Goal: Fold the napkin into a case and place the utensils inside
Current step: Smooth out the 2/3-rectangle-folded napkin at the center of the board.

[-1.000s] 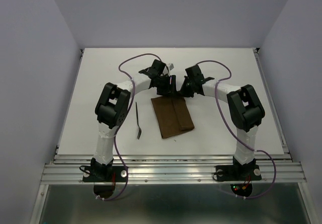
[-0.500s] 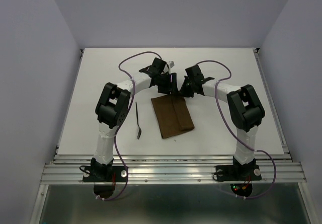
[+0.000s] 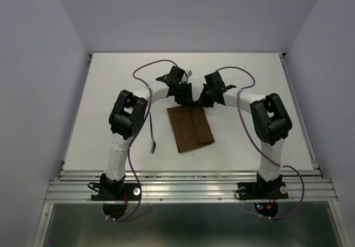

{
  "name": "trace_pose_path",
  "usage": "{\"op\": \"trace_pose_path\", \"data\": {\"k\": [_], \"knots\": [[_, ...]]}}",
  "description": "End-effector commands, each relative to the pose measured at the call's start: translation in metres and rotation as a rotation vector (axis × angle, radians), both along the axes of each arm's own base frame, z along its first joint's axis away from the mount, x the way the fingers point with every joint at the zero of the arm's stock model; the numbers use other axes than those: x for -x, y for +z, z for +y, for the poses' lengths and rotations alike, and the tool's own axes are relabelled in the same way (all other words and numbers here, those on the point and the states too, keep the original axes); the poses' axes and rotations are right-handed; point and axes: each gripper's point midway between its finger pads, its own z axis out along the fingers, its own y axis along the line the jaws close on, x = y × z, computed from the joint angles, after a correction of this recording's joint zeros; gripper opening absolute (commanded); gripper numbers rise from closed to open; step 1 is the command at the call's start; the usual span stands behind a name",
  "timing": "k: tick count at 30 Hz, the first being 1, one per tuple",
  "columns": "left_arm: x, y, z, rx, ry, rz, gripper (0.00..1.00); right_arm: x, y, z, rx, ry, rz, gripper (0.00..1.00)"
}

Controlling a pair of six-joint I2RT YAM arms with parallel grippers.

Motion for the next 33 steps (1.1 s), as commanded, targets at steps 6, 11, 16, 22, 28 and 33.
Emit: {"op": "trace_pose_path", "data": {"k": [6, 11, 16, 22, 28, 33], "knots": [[-0.009, 0.010, -0.006, 0.007, 0.006, -0.033, 0.00, -0.010, 0.039, 0.005, -0.029, 0.015, -0.088, 0.08], [-0.005, 0.005, -0.003, 0.005, -0.001, -0.023, 0.00, -0.014, 0.074, -0.009, 0.007, -0.027, -0.183, 0.13], [-0.004, 0.007, -0.003, 0.021, -0.021, -0.030, 0.00, -0.018, 0.081, -0.012, 0.040, -0.018, -0.192, 0.16], [-0.003, 0.009, -0.005, 0.031, -0.033, -0.030, 0.00, -0.021, 0.068, -0.009, 0.041, -0.022, -0.164, 0.15], [-0.001, 0.007, -0.004, 0.028, -0.041, -0.026, 0.00, -0.023, 0.053, -0.009, 0.055, -0.025, -0.138, 0.14], [-0.001, 0.008, -0.004, 0.033, -0.043, -0.027, 0.00, -0.021, 0.043, 0.000, 0.024, 0.004, -0.104, 0.13]]}}
